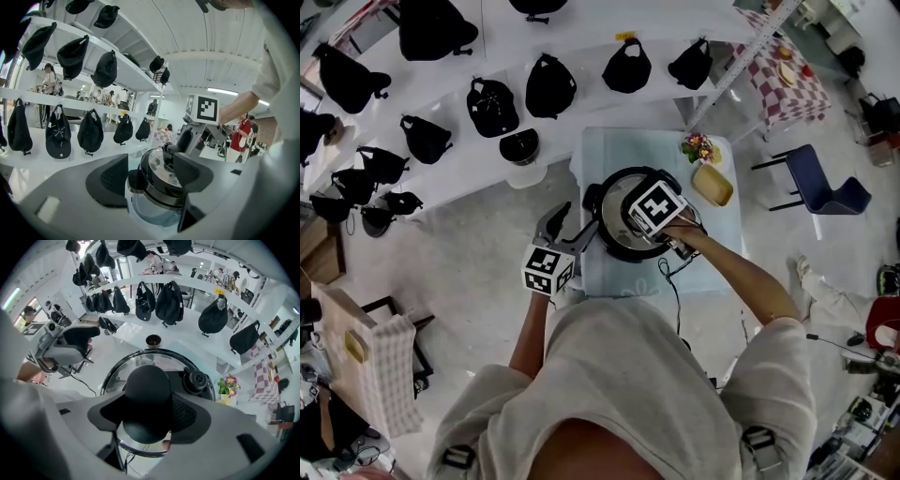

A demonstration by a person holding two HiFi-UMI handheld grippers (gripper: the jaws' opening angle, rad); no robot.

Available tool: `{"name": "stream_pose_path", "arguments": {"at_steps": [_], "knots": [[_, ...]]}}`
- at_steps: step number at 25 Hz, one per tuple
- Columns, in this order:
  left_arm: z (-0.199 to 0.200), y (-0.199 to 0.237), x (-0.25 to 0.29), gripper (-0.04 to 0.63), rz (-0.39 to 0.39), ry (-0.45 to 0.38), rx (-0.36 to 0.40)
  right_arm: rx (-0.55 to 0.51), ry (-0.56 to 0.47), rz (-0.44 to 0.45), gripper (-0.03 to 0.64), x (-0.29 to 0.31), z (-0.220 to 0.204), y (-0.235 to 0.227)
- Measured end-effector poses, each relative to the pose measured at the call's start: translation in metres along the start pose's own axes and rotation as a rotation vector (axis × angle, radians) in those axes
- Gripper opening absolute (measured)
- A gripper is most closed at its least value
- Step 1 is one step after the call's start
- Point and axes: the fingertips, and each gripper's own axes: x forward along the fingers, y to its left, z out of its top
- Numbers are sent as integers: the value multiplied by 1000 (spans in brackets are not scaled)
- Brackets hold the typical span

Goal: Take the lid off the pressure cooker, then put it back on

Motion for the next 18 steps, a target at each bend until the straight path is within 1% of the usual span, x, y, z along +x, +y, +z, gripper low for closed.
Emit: {"name": "stream_pose_path", "arguments": {"at_steps": [8,12,18], "knots": [[3,-6,7,282,-24,5,15,18,-32,18,272,-8,-8,0],[2,-12,9,282,-34,12,19,6,-26,17,272,-8,-6,1],[0,-8,7,282,-25,13,14,7,-30,27,272,-10,-1,0]]}}
